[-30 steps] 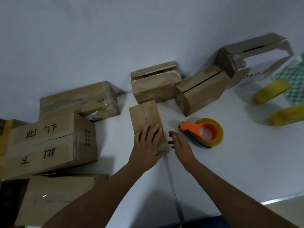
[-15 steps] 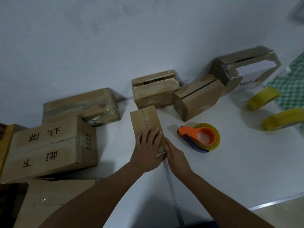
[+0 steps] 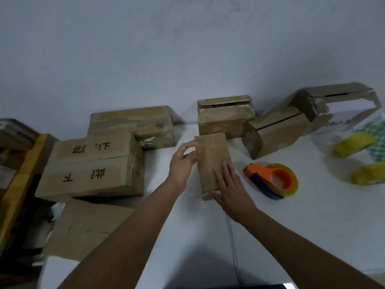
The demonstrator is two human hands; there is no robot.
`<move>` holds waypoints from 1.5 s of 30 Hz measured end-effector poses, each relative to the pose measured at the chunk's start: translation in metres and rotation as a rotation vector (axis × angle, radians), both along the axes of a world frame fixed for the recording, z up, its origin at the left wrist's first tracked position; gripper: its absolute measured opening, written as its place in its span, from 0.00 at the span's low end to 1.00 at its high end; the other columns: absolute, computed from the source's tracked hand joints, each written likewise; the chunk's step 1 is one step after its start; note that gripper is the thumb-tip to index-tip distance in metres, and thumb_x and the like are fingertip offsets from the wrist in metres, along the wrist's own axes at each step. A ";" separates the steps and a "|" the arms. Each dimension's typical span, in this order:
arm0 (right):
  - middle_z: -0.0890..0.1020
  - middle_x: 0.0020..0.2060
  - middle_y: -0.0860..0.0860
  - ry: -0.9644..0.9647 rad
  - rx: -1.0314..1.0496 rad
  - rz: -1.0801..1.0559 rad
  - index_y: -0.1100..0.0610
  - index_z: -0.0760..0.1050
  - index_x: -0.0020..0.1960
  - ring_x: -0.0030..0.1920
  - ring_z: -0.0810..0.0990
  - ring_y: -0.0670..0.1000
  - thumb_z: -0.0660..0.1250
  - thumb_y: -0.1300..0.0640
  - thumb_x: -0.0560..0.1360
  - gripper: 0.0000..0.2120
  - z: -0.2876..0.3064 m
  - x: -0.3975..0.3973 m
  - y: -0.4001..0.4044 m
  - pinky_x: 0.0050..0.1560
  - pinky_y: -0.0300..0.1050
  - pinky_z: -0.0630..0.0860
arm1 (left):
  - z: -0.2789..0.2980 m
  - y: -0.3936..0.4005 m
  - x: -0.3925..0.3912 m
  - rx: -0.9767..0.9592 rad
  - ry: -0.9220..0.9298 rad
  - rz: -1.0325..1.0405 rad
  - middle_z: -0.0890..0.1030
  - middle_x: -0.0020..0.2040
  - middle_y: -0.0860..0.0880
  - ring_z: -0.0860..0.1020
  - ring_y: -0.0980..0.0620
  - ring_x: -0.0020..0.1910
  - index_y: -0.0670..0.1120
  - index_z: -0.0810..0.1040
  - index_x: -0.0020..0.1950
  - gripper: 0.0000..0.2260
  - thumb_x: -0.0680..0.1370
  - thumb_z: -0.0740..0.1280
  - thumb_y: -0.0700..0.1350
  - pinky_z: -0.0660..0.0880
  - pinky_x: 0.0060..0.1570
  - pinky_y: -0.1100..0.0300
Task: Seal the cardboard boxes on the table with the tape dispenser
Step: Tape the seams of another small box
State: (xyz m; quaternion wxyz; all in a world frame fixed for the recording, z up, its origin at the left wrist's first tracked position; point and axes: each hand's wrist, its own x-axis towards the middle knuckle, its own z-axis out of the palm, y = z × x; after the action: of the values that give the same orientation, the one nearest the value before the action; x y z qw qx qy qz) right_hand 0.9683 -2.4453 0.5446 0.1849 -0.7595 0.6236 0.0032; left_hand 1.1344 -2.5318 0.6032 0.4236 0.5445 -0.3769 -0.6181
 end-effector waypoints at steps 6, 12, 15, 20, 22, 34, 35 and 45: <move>0.36 0.77 0.55 0.099 -0.103 -0.041 0.52 0.37 0.79 0.77 0.33 0.55 0.46 0.38 0.81 0.33 -0.009 0.011 0.005 0.76 0.53 0.37 | -0.046 0.067 0.028 0.649 0.144 0.191 0.82 0.59 0.49 0.76 0.51 0.61 0.44 0.80 0.60 0.15 0.81 0.64 0.54 0.68 0.63 0.55; 0.36 0.77 0.55 -0.015 -0.074 -0.069 0.51 0.36 0.77 0.76 0.32 0.53 0.49 0.41 0.81 0.33 -0.012 0.012 0.002 0.78 0.52 0.43 | -0.054 0.090 0.029 0.540 0.129 0.048 0.84 0.55 0.56 0.77 0.57 0.59 0.49 0.83 0.58 0.16 0.79 0.66 0.59 0.66 0.59 0.54; 0.35 0.77 0.55 -0.009 -0.069 -0.067 0.52 0.35 0.76 0.76 0.31 0.53 0.53 0.43 0.82 0.33 -0.012 0.013 0.002 0.78 0.53 0.43 | -0.052 0.092 0.027 0.460 0.107 0.063 0.85 0.54 0.54 0.78 0.56 0.59 0.48 0.83 0.56 0.09 0.78 0.70 0.49 0.66 0.57 0.56; 0.36 0.77 0.56 -0.023 -0.065 -0.064 0.52 0.37 0.77 0.77 0.32 0.54 0.51 0.42 0.82 0.33 -0.008 0.012 0.003 0.78 0.52 0.42 | -0.052 0.095 0.020 0.323 0.009 0.132 0.85 0.49 0.52 0.80 0.56 0.51 0.46 0.83 0.52 0.05 0.79 0.68 0.42 0.72 0.45 0.66; 0.35 0.77 0.55 -0.026 -0.058 -0.064 0.51 0.35 0.77 0.76 0.31 0.53 0.50 0.41 0.82 0.33 -0.007 0.011 0.004 0.78 0.50 0.41 | -0.054 0.097 0.015 0.254 -0.080 0.157 0.84 0.48 0.52 0.80 0.56 0.50 0.48 0.82 0.52 0.04 0.80 0.68 0.43 0.73 0.45 0.69; 0.32 0.76 0.54 -0.004 0.008 -0.075 0.53 0.36 0.79 0.76 0.30 0.53 0.47 0.41 0.82 0.33 -0.003 0.013 -0.002 0.77 0.48 0.39 | -0.075 0.088 -0.016 -0.053 -0.460 0.130 0.79 0.48 0.50 0.77 0.52 0.46 0.46 0.75 0.53 0.05 0.84 0.60 0.42 0.73 0.41 0.67; 0.32 0.76 0.54 -0.003 0.014 -0.077 0.53 0.36 0.79 0.76 0.30 0.53 0.47 0.41 0.82 0.33 -0.003 0.014 -0.002 0.78 0.49 0.40 | -0.076 0.088 -0.017 -0.032 -0.444 0.135 0.79 0.49 0.51 0.77 0.53 0.46 0.48 0.74 0.53 0.04 0.84 0.60 0.43 0.73 0.41 0.67; 0.32 0.77 0.53 -0.024 0.027 -0.096 0.52 0.37 0.79 0.75 0.29 0.52 0.49 0.42 0.82 0.33 -0.001 0.015 -0.002 0.76 0.49 0.38 | -0.082 0.058 -0.014 0.289 -0.302 0.058 0.73 0.60 0.44 0.76 0.47 0.55 0.45 0.74 0.56 0.04 0.81 0.64 0.40 0.73 0.43 0.64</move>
State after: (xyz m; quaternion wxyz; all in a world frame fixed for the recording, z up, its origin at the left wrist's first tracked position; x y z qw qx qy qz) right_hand 0.9836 -2.4474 0.5432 0.2026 -0.7261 0.6571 -0.0066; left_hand 1.1203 -2.4739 0.5209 0.2974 0.6967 -0.3275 -0.5647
